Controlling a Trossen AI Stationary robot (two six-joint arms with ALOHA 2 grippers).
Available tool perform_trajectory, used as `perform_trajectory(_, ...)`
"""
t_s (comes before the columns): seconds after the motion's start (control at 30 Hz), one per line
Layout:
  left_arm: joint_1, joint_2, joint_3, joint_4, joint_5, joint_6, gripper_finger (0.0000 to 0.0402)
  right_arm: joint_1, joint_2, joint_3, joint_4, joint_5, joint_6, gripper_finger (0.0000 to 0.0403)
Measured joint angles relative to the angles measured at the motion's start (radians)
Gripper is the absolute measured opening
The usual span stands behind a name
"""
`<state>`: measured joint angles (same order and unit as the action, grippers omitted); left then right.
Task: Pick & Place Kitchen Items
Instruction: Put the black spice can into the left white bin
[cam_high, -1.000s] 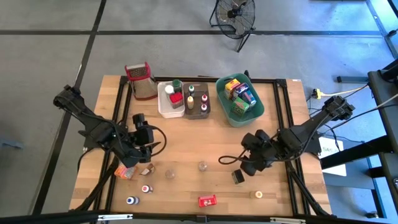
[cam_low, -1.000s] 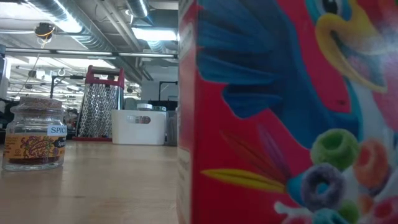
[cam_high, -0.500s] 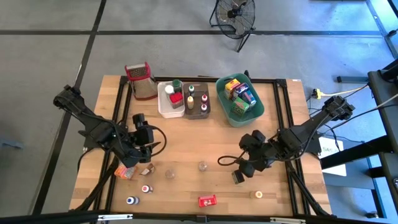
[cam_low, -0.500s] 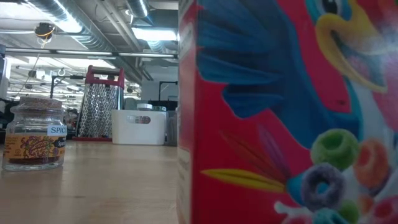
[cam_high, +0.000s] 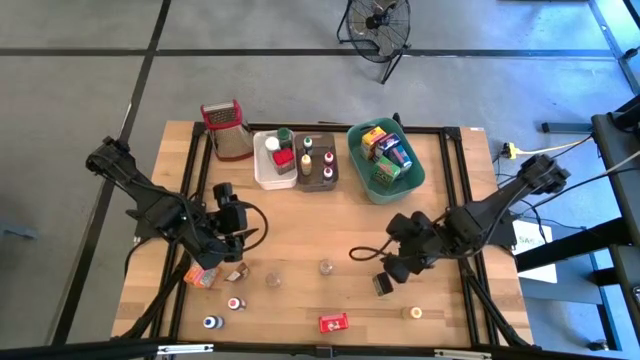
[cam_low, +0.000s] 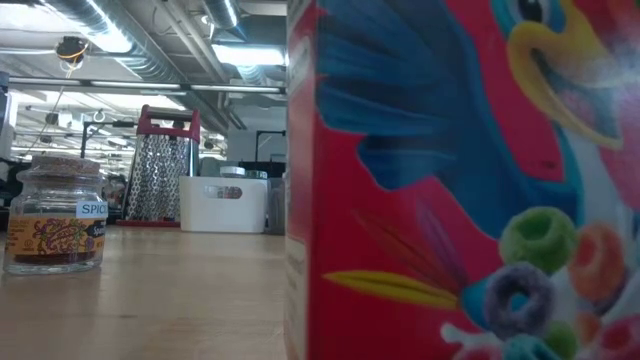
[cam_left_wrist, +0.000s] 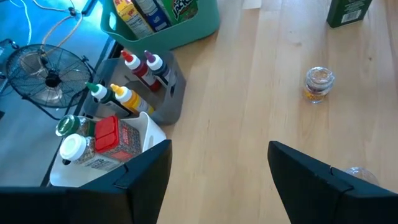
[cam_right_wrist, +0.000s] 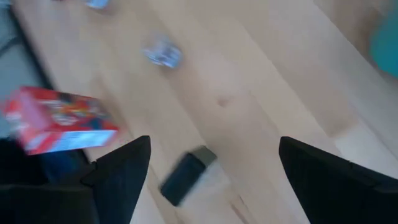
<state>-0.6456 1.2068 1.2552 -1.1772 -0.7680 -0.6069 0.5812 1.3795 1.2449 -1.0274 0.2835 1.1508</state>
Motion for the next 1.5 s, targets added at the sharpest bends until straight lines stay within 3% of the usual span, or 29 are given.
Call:
perform_trajectory(0.3,-0.001,0.000,0.000,0.000,0.009,-0.008,0.0261,0.004,0.100,0.000,-0.062,-0.017,0.060,0.0357)
perform_trajectory(0.83,-0.002,0.000,0.000,0.000,0.025,-0.008,0.0261,0.010,0.286,-0.001,0.067,-0.258,0.125,0.0357)
perform_trajectory(1.5,-0.002,0.002,-0.062,0.001,0.030,-0.008,0.0261,0.030,0.352,-0.001,0.096,-0.228,0.161,0.0357)
